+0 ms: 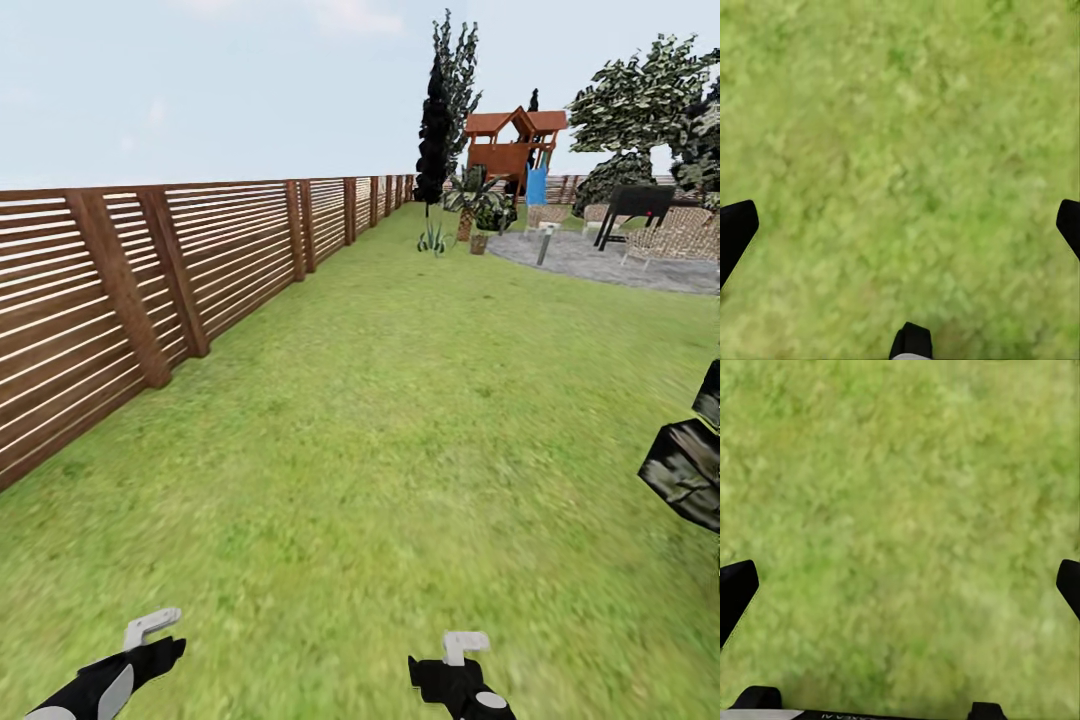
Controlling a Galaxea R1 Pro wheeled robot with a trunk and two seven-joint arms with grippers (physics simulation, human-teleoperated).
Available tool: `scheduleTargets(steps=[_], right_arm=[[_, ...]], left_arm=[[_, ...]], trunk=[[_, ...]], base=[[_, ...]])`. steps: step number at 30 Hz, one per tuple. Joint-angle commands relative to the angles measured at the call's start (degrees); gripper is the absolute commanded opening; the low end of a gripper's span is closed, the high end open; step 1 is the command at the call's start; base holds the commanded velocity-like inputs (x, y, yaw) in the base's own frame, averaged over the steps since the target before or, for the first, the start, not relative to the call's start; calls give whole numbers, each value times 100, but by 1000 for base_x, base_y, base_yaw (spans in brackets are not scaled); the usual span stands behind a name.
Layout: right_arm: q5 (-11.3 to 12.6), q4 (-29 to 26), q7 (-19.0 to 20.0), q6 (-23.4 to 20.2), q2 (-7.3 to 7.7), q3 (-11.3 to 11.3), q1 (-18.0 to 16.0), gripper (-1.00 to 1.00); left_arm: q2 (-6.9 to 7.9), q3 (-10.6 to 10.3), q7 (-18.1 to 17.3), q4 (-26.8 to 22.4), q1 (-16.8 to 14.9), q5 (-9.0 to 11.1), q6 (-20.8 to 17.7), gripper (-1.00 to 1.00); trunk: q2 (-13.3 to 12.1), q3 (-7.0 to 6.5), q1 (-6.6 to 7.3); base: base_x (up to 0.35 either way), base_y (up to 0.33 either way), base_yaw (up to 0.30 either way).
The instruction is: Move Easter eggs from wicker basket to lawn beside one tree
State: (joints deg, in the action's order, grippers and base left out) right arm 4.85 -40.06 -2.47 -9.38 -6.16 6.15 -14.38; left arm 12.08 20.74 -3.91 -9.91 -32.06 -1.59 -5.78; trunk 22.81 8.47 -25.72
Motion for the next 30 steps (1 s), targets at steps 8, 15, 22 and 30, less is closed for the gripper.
scheduleTargets(steps=[8, 15, 22, 30], right_arm=[[51, -7, -26, 118, 8, 10, -4, 100], [57, 24, -26, 155, 9, 0, -4, 100], [51, 25, -26, 156, 9, 1, -2, 100], [58, 25, -26, 156, 9, -7, -3, 100]], left_arm=[[-3, 44, -31, -11, -2, -17, -37, 100], [-4, 44, -37, -11, -2, -17, -34, 100], [-4, 44, -37, -11, -2, -17, -30, 100], [-2, 44, -36, -11, -2, -17, -31, 100]], trunk=[[11, 12, -6], [11, 12, -6], [11, 12, -6], [11, 12, -6]], base=[[281, 158, -47], [281, 99, -2], [281, 4, 0], [284, 0, 0]])
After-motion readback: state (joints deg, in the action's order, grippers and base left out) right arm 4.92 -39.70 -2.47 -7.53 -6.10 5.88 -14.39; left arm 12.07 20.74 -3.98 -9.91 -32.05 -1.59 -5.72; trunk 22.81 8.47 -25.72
